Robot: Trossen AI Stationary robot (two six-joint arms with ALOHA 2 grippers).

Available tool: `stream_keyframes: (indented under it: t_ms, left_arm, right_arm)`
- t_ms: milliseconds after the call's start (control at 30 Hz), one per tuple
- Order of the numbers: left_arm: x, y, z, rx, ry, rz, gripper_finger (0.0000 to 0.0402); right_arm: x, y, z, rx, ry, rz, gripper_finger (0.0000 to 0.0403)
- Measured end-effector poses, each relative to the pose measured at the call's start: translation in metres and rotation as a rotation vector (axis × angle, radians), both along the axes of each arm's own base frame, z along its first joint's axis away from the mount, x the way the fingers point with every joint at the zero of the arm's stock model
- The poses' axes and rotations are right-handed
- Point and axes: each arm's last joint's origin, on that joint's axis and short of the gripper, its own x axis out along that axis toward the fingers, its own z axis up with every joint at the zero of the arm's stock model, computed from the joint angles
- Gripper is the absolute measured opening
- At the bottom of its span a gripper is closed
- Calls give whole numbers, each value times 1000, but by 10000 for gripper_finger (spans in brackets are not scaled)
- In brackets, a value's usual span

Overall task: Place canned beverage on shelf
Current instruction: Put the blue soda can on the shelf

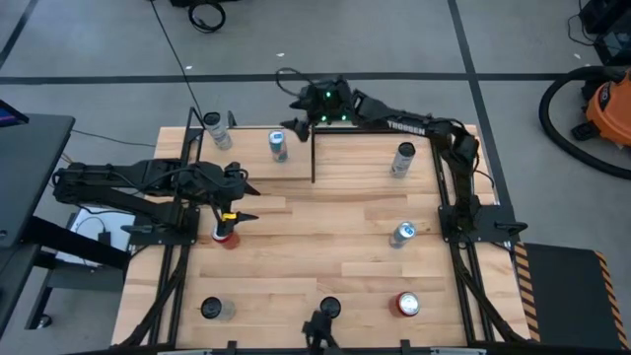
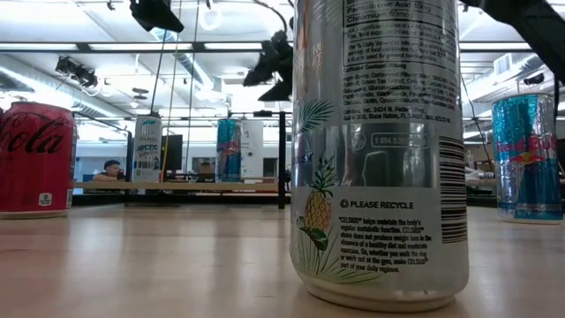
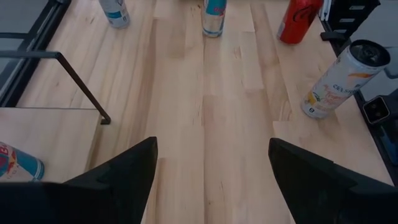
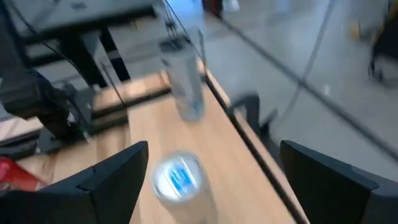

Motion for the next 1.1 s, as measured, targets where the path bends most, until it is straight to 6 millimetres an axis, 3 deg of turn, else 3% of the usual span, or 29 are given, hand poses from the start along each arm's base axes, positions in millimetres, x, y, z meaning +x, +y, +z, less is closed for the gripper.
stream_keyframes:
  t_ms: [167,367,633,1100]
  left_arm:
    - [0,0,1,0,-10,0,309]
    - [0,0,0,0,-3,0,309]
    - [-1,0,-1,22,11,-16,309]
    - [-1,0,-1,9,9,-7,309]
  right_arm:
    - [10,-9,-8,69,66,7,364]
    - [33,6,-10,21,107,82,357]
    - [41,21,-9,-46,143,83,357]
    - [55,25,-37,-103,223,57,357]
